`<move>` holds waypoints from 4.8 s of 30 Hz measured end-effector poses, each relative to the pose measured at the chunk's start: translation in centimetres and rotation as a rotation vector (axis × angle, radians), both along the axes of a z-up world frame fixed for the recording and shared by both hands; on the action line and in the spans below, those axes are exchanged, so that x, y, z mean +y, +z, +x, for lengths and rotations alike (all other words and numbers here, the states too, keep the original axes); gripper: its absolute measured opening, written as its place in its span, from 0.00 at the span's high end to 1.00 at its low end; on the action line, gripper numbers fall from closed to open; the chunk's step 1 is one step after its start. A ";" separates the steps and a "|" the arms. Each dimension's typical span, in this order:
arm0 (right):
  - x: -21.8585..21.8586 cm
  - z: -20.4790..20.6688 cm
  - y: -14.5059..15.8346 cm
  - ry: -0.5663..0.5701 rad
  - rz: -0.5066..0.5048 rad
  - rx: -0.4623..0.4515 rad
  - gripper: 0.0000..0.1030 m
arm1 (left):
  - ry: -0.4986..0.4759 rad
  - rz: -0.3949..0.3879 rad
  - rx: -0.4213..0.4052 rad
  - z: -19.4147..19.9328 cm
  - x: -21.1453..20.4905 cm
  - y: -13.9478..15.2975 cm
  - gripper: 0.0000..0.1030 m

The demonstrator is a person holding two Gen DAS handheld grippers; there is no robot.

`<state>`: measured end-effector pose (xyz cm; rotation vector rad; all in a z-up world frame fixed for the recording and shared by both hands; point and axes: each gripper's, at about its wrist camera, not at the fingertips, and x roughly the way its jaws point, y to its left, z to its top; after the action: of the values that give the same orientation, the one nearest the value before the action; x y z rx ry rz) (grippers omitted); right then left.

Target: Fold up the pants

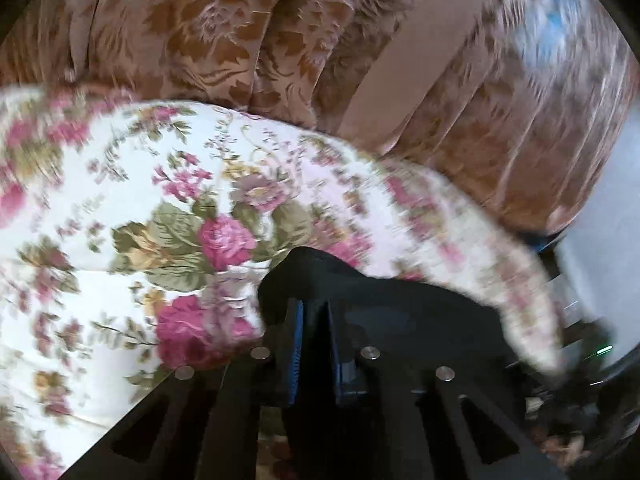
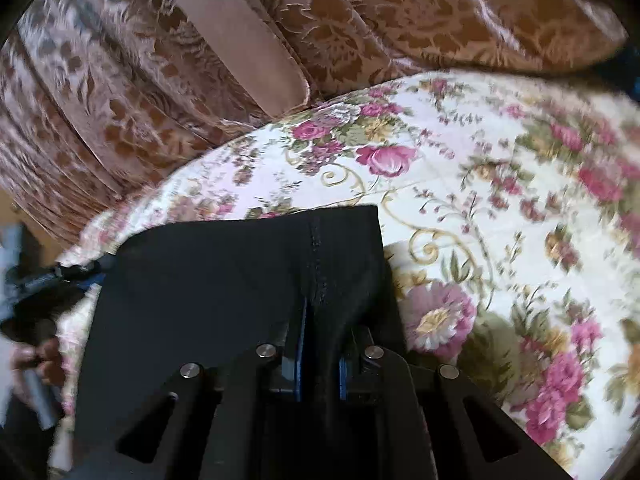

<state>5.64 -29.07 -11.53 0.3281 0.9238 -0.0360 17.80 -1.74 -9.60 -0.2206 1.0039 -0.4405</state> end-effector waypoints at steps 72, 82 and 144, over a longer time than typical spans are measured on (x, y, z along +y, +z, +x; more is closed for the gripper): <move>-1.4 1.9 2.5 0.279 0.382 0.003 0.58 | -0.168 -0.199 -0.071 -6.7 4.0 5.2 0.65; 2.2 13.6 3.3 0.332 0.345 -0.010 0.58 | -0.065 -0.046 -0.093 4.5 5.5 5.5 0.61; 5.8 11.4 2.9 0.163 -0.124 0.016 0.35 | 0.245 0.278 -0.219 -3.4 1.7 6.1 0.49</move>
<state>17.08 -23.28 -8.59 0.1367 0.9571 0.0539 14.40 -0.01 -3.47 -0.0425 0.7997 -0.0963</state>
